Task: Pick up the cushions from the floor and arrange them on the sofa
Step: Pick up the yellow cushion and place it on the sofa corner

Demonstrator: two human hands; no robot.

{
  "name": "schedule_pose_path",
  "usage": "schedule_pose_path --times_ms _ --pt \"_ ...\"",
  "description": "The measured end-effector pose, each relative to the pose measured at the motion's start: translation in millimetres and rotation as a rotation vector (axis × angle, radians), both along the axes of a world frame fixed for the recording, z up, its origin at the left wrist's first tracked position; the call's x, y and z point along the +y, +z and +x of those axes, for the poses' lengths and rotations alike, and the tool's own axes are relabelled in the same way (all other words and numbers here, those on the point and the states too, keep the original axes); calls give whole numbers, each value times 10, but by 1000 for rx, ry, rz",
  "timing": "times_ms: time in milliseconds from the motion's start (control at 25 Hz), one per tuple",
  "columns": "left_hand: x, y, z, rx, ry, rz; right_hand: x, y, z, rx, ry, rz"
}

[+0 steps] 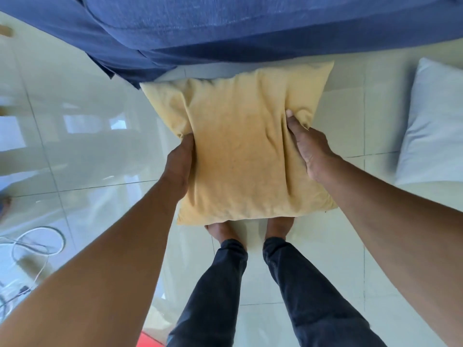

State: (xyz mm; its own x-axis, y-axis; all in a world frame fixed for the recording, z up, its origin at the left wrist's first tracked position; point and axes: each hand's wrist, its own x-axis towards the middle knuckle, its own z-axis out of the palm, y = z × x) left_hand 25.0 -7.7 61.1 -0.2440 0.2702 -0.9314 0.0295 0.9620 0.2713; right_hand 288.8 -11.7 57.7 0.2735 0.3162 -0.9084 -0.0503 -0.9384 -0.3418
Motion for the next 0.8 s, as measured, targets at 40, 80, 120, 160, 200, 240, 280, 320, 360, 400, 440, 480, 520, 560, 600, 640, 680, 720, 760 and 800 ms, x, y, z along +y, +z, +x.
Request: schedule_pose_path --times_ms 40,80,120,160,200,240,280,320,360,400,440,480,520,560,600,640,680,720,760,800 --pt "-55 148 17 -3 2 6 -31 145 16 -12 0 -15" --pt "-91 317 45 0 -14 26 -67 258 51 -22 -19 -6" --pt "-145 478 56 -11 -37 53 -106 400 91 -19 -37 -3" --pt "-209 700 62 -20 -45 58 -152 609 136 -29 -30 10" --pt "-236 954 88 -31 -51 64 -165 889 153 -18 -38 36" --pt "-252 1180 119 -39 -54 77 -174 1155 184 -7 -34 75" --pt "-270 1379 147 -52 -66 89 -185 1378 213 10 -40 97" --pt "-272 1646 194 -65 -69 98 -198 1622 252 20 -48 123" --pt "-255 1939 232 -64 -66 121 -196 1902 286 25 -61 141" --pt "-242 2159 268 -65 -62 148 -201 2120 307 36 -72 165" --pt "-229 2385 302 -64 -66 182 -190 2397 318 37 -84 187" --pt "-198 2643 346 -59 -82 211 -163 2643 358 44 -93 226" --pt "-168 2894 393 -53 -90 242 -143 2886 403 51 -100 258" --pt "-130 3135 439 -41 -95 279 -114 3105 451 51 -106 291" --pt "-89 3369 473 -39 -95 312 -68 3379 467 46 -108 323" --pt "-41 3572 499 -30 -95 347 -27 3587 503 58 -109 368" --pt "-11 3772 527 -28 -104 383 9 3796 532 70 -108 398" --pt "35 3938 537 -27 -103 423 60 3973 575 89 -108 428" --pt "87 4075 544 -19 -102 452 122 4140 603 92 -106 456" --pt "136 4207 549 -9 -102 487 187 4292 645 98 -101 490"
